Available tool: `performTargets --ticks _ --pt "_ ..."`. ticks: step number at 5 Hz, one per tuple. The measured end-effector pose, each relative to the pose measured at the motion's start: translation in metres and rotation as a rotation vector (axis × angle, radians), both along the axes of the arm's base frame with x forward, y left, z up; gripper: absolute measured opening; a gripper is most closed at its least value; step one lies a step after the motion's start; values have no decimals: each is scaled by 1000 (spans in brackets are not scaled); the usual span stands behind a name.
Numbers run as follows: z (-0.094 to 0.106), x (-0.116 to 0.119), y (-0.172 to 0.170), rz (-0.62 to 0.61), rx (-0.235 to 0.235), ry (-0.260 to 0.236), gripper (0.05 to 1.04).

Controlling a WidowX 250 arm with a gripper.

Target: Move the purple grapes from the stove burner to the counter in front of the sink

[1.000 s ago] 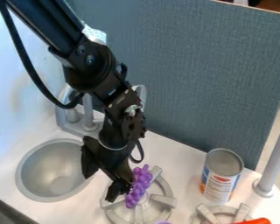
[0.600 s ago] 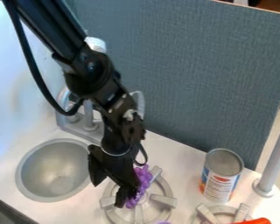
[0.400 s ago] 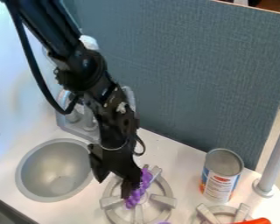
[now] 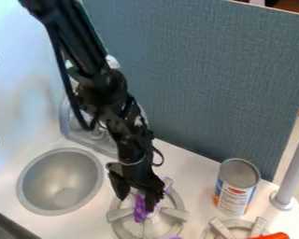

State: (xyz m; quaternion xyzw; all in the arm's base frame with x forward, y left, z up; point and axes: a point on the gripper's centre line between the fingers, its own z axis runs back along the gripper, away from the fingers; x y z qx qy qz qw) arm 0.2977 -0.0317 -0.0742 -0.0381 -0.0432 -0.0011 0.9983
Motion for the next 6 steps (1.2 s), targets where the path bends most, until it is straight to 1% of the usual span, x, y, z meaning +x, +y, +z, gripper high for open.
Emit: performTargets --ticks 1,2,3,4,5,6 --pt "-7 8 1 35 18 20 1009" --pt "-14 15 -9 45 37 55 1009" --pt "-20 19 -9 58 65 62 991" --pt "-22 20 -12 75 52 75 891" --pt "-22 19 -11 72 60 77 837" --pt "-15 8 -9 37 76 75 816"
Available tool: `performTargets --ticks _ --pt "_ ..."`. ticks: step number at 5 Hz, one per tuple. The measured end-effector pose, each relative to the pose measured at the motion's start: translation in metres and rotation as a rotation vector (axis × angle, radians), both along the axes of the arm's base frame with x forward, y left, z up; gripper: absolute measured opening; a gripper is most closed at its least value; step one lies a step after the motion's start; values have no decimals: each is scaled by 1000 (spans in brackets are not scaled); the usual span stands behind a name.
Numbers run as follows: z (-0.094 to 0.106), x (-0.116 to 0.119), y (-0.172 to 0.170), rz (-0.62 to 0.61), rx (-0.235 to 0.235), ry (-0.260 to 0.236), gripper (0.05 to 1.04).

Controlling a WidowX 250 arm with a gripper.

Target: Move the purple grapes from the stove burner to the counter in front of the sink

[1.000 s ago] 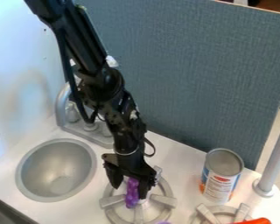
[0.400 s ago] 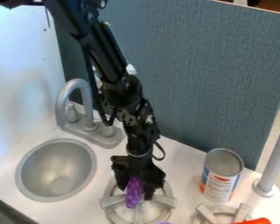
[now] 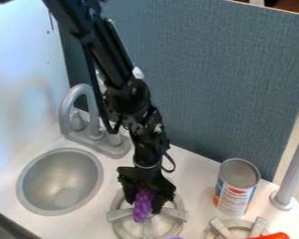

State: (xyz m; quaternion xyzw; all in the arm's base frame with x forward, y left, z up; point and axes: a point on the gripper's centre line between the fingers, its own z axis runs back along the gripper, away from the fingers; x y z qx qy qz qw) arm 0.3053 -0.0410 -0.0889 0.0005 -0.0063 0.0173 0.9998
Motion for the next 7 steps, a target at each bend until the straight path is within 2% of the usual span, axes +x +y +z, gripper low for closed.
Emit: performTargets --ticks 1,2,3,4,6,7 --pt "27 -18 12 -22 2 -39 807" --pt "37 -34 39 51 7 -54 807" --pt "30 -41 60 122 64 -11 807" --pt "5 -53 80 179 137 78 807" --pt "-28 -68 95 151 232 212 807" --pt "-29 -66 95 144 231 210 807"
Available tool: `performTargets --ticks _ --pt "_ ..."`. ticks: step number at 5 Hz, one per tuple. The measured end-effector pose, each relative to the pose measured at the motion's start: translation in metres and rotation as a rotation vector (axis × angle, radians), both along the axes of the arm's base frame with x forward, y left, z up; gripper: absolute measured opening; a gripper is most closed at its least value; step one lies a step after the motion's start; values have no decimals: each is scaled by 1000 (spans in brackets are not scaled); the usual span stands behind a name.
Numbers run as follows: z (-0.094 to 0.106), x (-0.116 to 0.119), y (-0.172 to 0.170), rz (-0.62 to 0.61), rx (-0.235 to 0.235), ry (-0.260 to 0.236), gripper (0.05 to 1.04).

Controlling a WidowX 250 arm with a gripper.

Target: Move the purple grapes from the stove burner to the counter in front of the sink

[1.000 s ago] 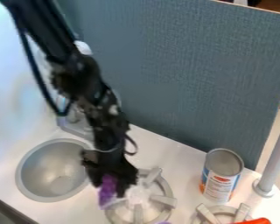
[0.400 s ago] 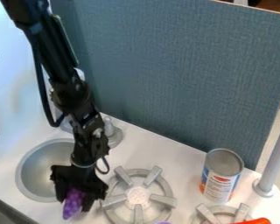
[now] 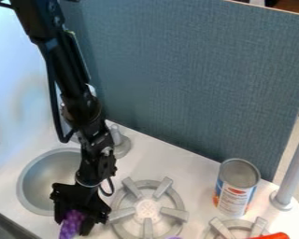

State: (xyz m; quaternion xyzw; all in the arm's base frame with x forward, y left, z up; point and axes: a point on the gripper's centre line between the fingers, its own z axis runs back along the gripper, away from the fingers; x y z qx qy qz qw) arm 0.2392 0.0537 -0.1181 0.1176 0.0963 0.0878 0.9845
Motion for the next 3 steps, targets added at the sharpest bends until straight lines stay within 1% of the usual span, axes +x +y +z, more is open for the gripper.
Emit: performTargets --ticks 1,2,3 --pt "0 -1 1 -21 -34 9 895" --pt "11 -2 -4 -23 -71 -27 1010" --pt "25 1 -16 -5 -123 -77 1007"
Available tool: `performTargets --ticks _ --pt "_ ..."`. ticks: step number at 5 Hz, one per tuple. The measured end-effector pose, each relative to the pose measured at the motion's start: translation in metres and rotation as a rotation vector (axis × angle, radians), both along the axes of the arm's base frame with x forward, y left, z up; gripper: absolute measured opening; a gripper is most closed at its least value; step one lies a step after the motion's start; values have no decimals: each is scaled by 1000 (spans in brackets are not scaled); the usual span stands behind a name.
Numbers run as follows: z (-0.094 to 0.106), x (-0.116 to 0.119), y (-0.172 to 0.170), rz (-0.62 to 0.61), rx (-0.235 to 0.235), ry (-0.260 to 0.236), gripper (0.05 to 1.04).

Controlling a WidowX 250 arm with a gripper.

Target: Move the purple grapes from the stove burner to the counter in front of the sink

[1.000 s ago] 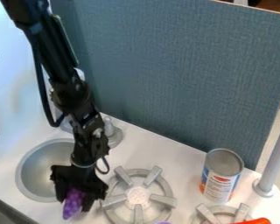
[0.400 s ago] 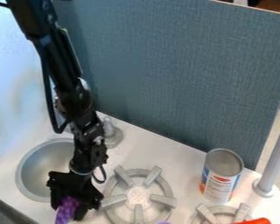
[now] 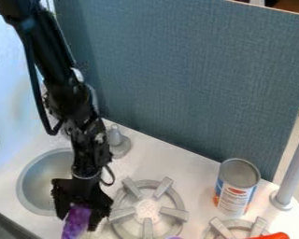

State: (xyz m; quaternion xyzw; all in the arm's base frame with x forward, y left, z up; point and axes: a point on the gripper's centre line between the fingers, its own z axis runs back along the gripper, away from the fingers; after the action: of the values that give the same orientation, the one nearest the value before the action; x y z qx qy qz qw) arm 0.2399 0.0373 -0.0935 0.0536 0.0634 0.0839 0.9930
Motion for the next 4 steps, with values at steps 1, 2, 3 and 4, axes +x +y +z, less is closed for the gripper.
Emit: performTargets --ticks 1,2,3,4 --pt "22 2 -24 -55 -72 -71 1006" --pt "48 -10 -45 -140 -93 -133 1005" --pt "82 -32 -95 -339 -103 -190 1005" --pt "99 -47 -129 -451 -136 -216 1005"
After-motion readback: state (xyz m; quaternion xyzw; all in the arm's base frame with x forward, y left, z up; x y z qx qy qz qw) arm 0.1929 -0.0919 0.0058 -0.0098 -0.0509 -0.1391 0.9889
